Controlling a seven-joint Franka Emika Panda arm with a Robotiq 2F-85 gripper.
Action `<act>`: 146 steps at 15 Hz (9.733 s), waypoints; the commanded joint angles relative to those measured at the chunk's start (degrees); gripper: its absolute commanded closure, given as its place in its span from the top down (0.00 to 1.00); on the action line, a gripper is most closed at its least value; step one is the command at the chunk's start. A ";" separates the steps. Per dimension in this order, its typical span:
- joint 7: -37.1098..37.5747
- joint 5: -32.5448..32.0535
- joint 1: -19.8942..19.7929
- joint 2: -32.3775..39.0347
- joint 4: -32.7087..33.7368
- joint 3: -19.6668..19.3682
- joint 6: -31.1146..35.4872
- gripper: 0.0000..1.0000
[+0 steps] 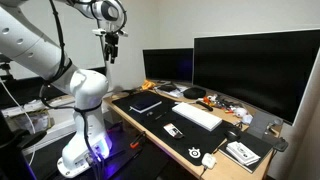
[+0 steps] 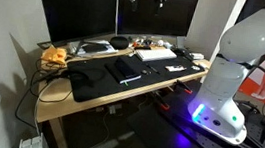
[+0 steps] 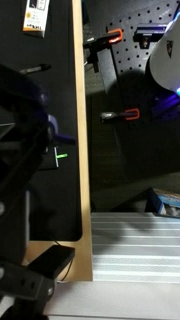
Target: Move the white object near the mouse to the left
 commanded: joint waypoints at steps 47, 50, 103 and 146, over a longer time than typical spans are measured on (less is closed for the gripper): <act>-38.79 -27.40 -9.99 2.12 -3.74 -20.97 0.97 1.00; -39.51 -27.95 -9.74 1.82 -4.28 -20.90 2.32 1.00; -97.88 -27.51 -20.03 28.60 9.42 -38.47 19.87 1.00; -122.58 -10.37 -41.83 56.90 28.08 -34.84 35.51 1.00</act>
